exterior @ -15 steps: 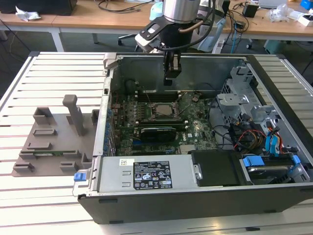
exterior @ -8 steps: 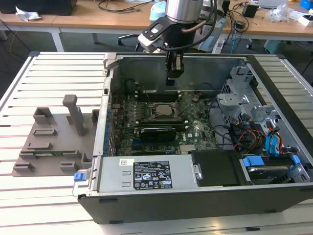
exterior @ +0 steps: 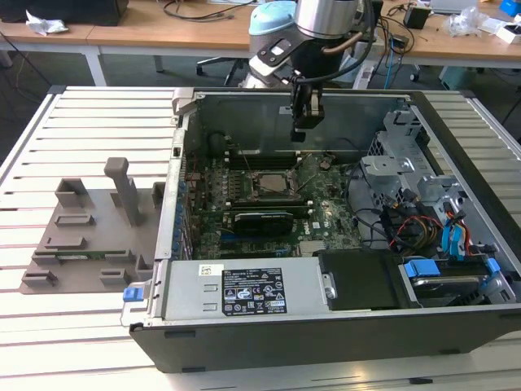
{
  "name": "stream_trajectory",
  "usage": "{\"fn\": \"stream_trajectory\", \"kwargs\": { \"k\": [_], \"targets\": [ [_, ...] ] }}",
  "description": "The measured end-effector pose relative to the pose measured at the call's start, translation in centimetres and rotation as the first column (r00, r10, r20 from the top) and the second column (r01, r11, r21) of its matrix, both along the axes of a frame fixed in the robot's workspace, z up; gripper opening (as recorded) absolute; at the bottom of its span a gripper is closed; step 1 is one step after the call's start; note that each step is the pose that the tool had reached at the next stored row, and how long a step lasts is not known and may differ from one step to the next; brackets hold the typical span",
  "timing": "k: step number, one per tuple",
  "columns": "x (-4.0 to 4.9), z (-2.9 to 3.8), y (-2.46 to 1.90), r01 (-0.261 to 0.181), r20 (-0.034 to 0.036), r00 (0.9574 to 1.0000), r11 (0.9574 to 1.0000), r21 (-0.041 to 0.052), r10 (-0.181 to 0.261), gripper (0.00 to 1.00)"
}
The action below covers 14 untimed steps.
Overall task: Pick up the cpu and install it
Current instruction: 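Close the cpu cover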
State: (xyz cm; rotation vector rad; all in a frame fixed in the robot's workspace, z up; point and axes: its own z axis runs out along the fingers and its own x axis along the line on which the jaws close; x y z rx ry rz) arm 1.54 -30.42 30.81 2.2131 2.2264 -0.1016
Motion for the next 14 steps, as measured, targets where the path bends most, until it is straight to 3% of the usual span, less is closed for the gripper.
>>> {"fn": "stream_trajectory", "kwargs": {
  "k": [5, 7, 8, 14],
  "targets": [
    [1.01, 0.00, 0.03, 0.000, 0.0000, 1.0000, 1.0000, -0.0041, 0.000, 0.11],
    [2.65, -0.40, 0.23, 0.000, -0.0003, 1.0000, 1.0000, -0.0072, 0.000, 0.11],
    [2.93, -0.87, 0.24, 0.000, -0.0003, 1.0000, 1.0000, -0.0071, 0.000, 0.11],
    [3.06, -1.58, 0.24, 0.000, -0.0003, 1.0000, 1.0000, -0.0071, 0.000, 0.11]
  ]
}}
